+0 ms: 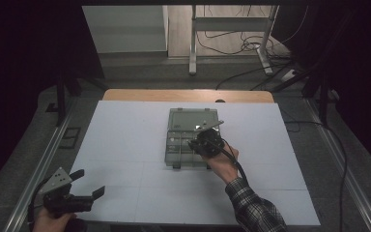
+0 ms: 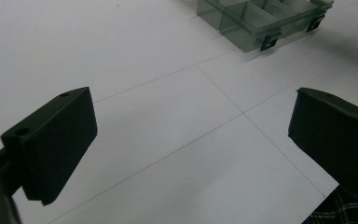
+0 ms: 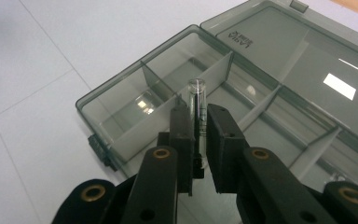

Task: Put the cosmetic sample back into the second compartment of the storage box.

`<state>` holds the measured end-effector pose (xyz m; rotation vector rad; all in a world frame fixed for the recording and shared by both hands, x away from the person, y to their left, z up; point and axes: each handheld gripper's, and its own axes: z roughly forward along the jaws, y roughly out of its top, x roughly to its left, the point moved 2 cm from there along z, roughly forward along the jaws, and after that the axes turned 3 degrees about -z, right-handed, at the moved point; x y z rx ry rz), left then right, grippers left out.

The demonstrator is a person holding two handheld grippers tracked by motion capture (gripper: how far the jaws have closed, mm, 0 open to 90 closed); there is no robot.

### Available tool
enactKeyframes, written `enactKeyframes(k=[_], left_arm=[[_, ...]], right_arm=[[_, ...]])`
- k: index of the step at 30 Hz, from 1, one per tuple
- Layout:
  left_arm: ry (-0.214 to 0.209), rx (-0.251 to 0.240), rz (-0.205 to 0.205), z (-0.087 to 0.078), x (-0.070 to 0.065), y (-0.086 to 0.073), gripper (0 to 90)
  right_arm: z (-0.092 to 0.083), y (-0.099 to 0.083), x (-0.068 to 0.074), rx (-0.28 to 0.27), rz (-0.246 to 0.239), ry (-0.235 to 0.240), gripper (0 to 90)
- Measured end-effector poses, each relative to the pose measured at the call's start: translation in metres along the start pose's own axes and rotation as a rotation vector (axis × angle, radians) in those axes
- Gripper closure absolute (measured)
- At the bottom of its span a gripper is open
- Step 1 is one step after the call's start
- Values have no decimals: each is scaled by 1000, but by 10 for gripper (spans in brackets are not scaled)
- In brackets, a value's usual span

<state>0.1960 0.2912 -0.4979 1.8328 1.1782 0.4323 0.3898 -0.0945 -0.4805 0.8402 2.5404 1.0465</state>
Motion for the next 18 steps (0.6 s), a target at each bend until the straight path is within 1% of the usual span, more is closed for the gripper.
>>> enactKeyframes(k=[2,8,11,18], left_arm=[[0,0,0,0,0,0,16],[0,2,-1,0,0,0,17],[-1,2,-1,0,0,0,17],[-1,3,-1,1,0,0,18]], right_arm=[[2,2,-2,-3,-3,-6,813],[9,4,-8,-2,12,-13,813],[12,6,-11,-5,11,-18,813],[17,9,-15,-7,15,-25,813]])
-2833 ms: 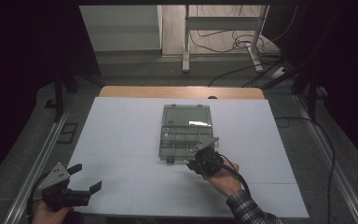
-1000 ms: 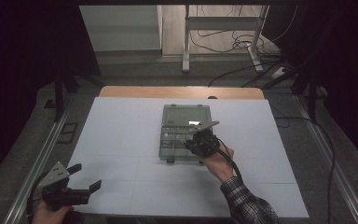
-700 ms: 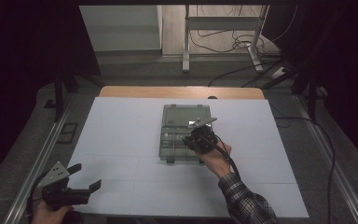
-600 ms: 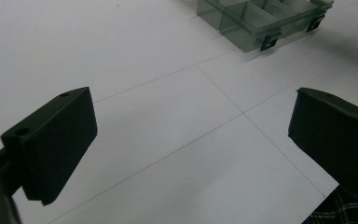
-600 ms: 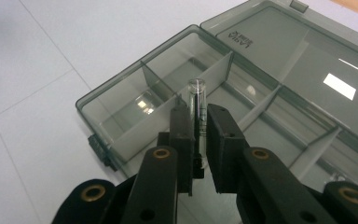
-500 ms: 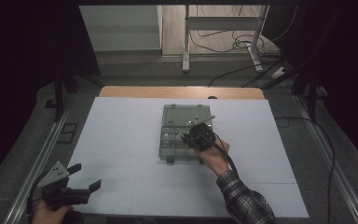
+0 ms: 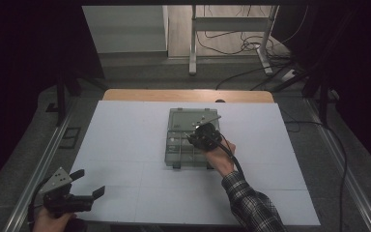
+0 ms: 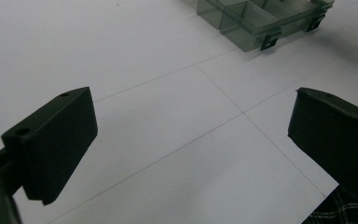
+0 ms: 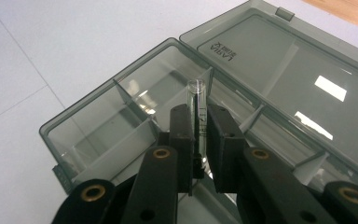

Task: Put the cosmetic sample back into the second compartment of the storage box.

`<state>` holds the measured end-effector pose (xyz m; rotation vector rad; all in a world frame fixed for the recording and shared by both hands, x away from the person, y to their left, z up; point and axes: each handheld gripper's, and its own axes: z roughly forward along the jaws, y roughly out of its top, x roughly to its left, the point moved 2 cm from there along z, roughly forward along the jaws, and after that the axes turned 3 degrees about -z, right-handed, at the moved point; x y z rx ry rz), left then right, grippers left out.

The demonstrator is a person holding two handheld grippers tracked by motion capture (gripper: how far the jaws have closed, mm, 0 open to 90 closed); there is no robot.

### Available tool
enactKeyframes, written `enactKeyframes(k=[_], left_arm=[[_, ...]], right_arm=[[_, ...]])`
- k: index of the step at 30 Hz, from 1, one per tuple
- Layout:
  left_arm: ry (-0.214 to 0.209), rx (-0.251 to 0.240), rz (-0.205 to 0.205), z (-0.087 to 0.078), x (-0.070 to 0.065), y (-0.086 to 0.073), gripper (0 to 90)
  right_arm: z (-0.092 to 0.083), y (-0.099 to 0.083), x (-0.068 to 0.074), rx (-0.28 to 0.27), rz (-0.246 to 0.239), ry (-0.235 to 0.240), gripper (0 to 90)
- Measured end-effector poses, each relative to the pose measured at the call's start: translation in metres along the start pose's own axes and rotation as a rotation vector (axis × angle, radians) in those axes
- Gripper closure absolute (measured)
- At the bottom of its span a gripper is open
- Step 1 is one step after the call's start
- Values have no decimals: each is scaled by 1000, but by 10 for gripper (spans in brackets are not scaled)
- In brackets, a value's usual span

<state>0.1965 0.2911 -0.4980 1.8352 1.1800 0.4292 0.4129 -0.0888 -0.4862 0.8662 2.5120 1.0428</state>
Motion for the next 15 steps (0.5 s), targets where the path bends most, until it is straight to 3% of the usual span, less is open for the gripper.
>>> enactKeyframes(k=[15], left_arm=[[-1,4,4,0,0,0,19]], right_arm=[[20,6,-5,9,10,-6,813]])
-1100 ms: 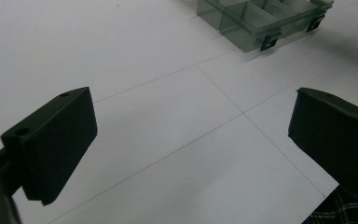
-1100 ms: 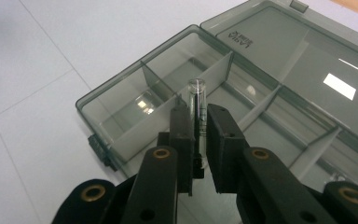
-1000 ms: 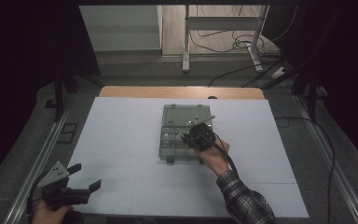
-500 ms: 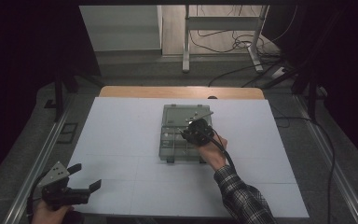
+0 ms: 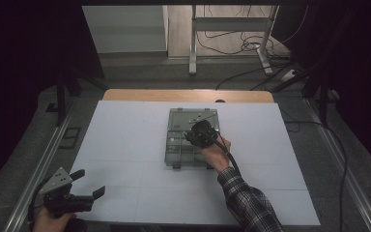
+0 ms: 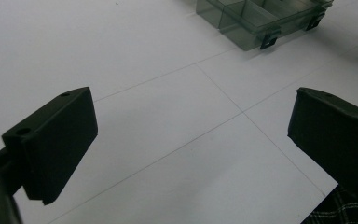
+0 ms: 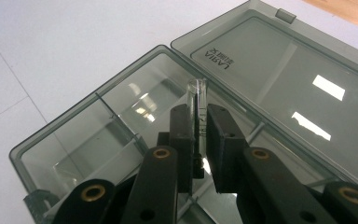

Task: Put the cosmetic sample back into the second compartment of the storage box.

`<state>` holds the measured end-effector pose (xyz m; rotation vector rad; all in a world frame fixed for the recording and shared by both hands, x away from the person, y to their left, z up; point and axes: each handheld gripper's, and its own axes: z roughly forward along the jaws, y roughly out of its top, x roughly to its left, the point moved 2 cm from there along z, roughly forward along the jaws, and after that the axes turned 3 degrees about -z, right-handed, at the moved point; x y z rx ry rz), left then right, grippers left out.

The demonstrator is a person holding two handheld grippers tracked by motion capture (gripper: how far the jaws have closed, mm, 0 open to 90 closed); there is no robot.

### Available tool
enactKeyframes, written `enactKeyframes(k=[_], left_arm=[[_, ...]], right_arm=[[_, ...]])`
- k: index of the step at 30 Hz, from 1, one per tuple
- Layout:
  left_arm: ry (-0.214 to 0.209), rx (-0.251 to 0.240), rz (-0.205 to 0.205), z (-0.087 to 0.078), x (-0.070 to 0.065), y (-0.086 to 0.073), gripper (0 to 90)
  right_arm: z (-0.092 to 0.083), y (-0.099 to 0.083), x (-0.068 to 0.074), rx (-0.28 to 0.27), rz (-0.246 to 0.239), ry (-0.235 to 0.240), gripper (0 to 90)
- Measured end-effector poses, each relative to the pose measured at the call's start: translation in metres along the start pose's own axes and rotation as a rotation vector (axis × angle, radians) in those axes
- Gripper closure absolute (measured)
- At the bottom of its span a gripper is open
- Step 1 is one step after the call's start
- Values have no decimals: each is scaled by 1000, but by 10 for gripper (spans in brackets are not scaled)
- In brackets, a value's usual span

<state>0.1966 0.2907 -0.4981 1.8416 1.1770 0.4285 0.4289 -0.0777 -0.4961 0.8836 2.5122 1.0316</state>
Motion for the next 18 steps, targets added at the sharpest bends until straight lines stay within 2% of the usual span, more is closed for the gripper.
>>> enactKeyframes(k=[9,18], left_arm=[[-2,2,2,0,0,0,19],[-1,4,11,1,-1,0,19]], right_arm=[[12,-4,1,38,-10,-12,804],[10,-4,1,30,-8,-6,776]])
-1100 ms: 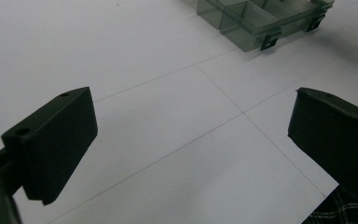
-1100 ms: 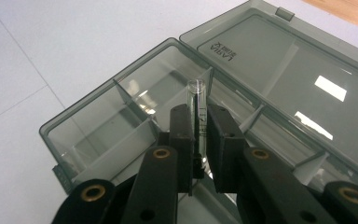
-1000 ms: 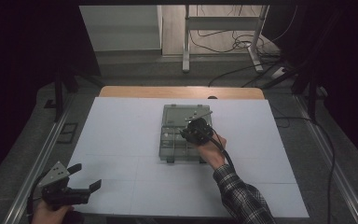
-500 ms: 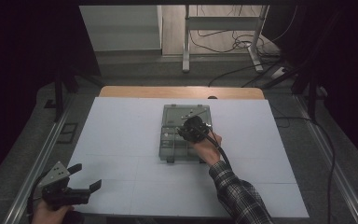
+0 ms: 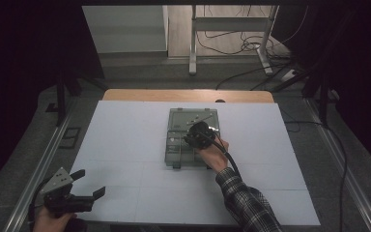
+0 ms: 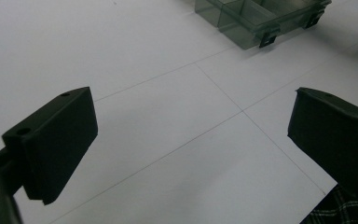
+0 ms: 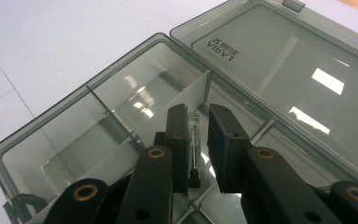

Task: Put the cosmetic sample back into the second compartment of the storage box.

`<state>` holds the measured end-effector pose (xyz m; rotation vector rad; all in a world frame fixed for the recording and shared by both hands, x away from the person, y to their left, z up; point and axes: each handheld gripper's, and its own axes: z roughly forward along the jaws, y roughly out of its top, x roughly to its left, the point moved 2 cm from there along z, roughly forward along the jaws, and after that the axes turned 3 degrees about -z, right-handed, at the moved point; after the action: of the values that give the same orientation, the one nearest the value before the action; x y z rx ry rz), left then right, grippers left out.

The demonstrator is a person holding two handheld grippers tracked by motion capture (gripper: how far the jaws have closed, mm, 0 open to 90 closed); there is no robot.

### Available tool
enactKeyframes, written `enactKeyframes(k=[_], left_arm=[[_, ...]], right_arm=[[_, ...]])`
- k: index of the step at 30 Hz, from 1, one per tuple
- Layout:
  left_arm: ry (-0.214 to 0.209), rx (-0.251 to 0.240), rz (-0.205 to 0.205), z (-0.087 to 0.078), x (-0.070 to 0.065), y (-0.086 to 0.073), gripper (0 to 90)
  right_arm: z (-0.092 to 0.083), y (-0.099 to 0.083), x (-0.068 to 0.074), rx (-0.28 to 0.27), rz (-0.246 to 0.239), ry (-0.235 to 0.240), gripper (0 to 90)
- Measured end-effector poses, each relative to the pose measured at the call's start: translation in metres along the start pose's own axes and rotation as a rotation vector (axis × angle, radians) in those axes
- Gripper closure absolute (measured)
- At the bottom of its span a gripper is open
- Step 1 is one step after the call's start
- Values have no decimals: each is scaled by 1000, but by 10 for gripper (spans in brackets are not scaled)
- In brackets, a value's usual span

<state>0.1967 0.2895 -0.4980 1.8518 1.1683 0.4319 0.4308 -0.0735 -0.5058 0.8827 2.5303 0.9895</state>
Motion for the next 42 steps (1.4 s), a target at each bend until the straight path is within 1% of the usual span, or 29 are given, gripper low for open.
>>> enactKeyframes(k=[5,10,12,13,15,16,17,19,21,26,35,37,40,42], left_arm=[[-1,0,2,0,0,0,20],[-1,1,4,0,0,0,19],[-1,1,4,0,-1,0,20],[0,1,5,0,0,0,20],[-2,0,5,0,-1,0,20],[-2,0,5,0,-1,0,19],[-2,-1,5,0,-1,0,20],[-2,-2,4,0,0,0,19],[-3,-2,5,0,0,0,20],[-4,-2,5,0,0,0,19],[-5,-4,4,0,0,0,20],[-6,-4,3,0,0,0,20],[-7,-5,2,0,0,0,19],[-7,-4,1,0,0,0,20]], right_arm=[[-3,-1,1,8,1,18,742],[-7,0,3,9,5,33,670],[-8,0,3,7,4,38,657],[-10,0,4,7,11,42,638],[-11,0,5,8,12,48,633],[-11,0,5,4,8,56,622],[-14,0,6,-12,10,66,592],[-15,0,7,-21,8,71,581],[-17,0,7,-28,8,67,558],[-20,0,7,-37,26,82,486],[-24,-1,7,-49,47,79,365],[-26,-2,8,-47,44,79,357],[-28,-2,8,-42,45,94,356],[-30,-3,8,-38,41,89,334]])
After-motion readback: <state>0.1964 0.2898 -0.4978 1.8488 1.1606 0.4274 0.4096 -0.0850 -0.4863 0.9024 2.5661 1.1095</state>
